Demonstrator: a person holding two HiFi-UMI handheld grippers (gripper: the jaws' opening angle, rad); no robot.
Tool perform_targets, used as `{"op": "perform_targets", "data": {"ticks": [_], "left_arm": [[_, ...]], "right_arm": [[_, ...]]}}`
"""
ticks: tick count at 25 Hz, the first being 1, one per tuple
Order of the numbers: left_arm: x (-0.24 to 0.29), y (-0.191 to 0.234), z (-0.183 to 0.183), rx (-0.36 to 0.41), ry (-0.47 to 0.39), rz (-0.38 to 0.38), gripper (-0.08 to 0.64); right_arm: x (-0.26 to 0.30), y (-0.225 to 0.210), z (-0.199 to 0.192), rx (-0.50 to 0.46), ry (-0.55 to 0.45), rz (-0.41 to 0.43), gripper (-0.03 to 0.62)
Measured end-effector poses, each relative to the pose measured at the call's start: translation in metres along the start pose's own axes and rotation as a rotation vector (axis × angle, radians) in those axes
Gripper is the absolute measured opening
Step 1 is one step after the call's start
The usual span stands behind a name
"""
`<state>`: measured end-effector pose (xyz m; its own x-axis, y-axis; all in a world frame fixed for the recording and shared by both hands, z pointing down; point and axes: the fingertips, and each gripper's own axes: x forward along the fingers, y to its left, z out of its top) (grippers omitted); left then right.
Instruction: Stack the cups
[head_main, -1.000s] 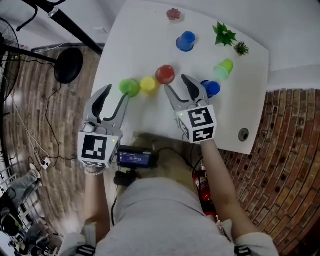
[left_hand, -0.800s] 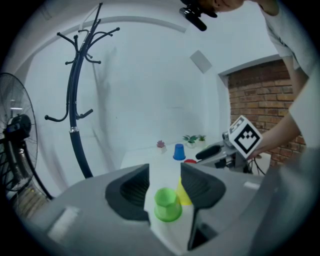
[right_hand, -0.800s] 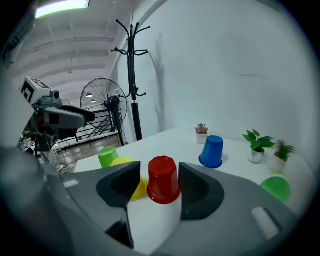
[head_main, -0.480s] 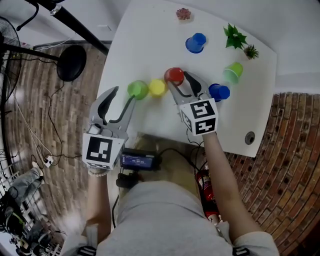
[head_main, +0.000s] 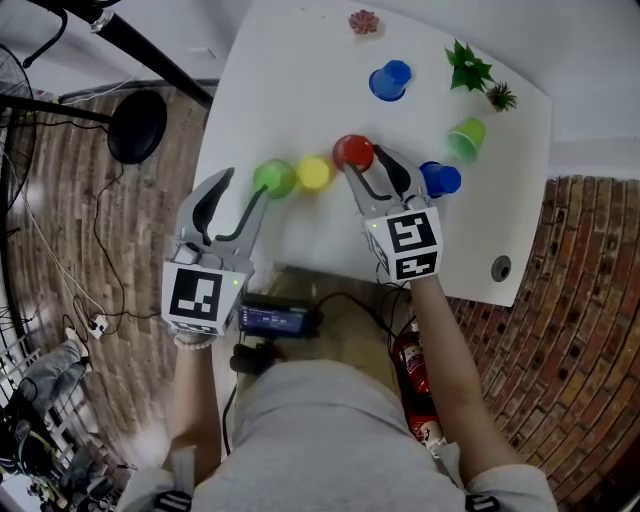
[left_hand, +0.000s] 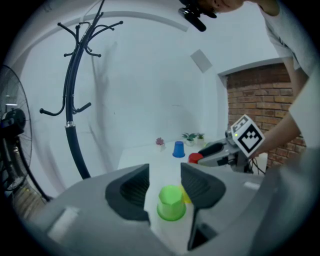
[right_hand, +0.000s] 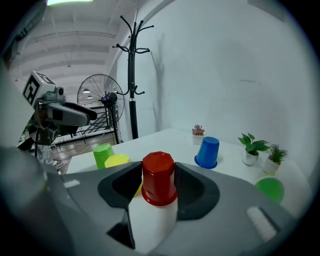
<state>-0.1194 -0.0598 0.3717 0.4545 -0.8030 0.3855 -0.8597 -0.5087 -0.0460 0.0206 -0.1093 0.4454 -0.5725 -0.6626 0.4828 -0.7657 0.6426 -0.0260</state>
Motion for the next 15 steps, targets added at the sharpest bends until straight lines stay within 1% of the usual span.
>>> {"op": "perform_targets", "data": {"ticks": [8, 10, 15], "left_arm": [[0.004, 0.005, -0.002, 0.0, 0.005, -0.021, 0.189], [0.005, 0.006, -0.003, -0.006, 0.013, -0.025, 0.189], [0.009, 0.008, -0.002, 0.009, 0.002, -0.042, 0.189]], "right_arm": [[-0.024, 0.011, -0.011, -0.007, 0.025, -0.02, 0.204], [-0.027, 0.014, -0.017, 0.01, 0.034, -0.028, 0.204], [-0.03, 0.021, -0.031, 0.066, 0.046, -0.03, 0.204]]}}
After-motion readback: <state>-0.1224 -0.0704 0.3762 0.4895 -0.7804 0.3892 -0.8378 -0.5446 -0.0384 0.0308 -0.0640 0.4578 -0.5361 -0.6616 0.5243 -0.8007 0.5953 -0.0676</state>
